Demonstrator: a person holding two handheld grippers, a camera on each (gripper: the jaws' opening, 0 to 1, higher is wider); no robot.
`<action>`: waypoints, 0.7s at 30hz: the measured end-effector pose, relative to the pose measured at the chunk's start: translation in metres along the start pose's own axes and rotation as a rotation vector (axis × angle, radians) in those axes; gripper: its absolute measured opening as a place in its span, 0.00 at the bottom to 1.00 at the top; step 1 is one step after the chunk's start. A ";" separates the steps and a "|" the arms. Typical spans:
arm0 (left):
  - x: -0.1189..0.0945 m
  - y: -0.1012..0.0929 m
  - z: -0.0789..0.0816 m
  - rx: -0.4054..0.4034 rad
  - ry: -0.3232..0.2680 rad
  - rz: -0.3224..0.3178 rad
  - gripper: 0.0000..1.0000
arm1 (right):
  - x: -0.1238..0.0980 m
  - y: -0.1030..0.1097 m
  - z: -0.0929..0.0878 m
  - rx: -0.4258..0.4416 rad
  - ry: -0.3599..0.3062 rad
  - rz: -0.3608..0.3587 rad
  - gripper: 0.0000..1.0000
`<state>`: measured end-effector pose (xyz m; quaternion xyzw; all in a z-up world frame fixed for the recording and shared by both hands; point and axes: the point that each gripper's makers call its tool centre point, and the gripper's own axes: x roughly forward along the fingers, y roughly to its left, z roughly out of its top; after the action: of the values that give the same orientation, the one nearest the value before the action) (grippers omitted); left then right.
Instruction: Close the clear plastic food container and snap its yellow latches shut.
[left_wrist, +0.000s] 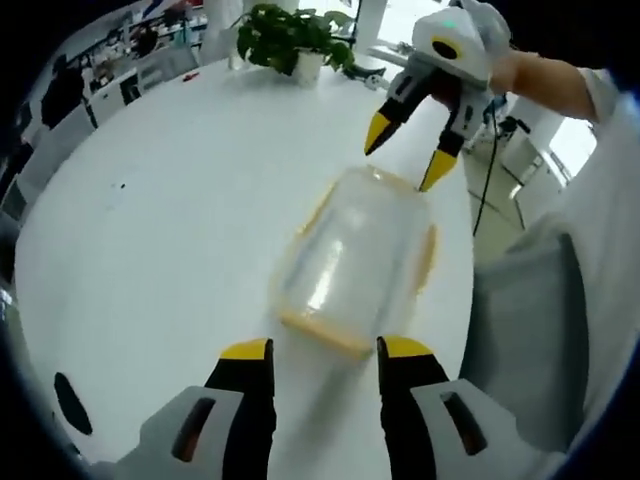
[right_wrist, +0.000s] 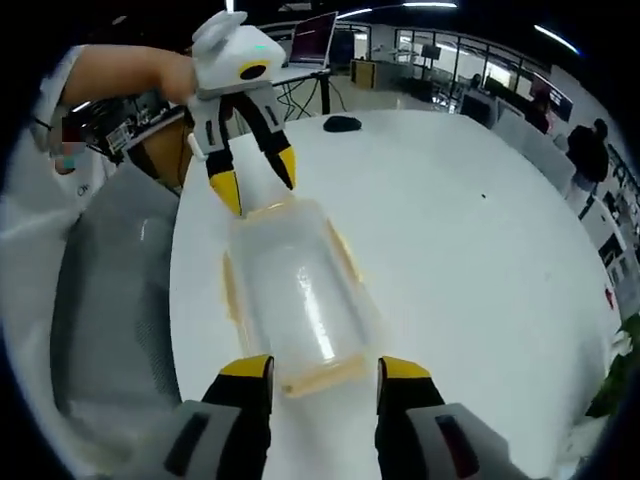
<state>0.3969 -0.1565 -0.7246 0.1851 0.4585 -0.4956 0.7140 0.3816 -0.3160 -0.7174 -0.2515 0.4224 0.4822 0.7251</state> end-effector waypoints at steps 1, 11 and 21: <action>0.000 0.000 0.001 -0.014 -0.010 0.005 0.39 | 0.000 -0.001 -0.001 0.013 0.002 -0.007 0.39; 0.004 -0.002 0.006 -0.261 -0.046 0.004 0.41 | 0.003 -0.006 -0.006 0.340 -0.003 -0.011 0.36; 0.017 -0.008 -0.002 -0.337 -0.036 -0.009 0.40 | 0.010 0.001 -0.012 0.351 0.036 -0.004 0.33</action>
<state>0.3900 -0.1674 -0.7384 0.0518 0.5229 -0.4181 0.7410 0.3780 -0.3202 -0.7326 -0.1306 0.5126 0.3953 0.7509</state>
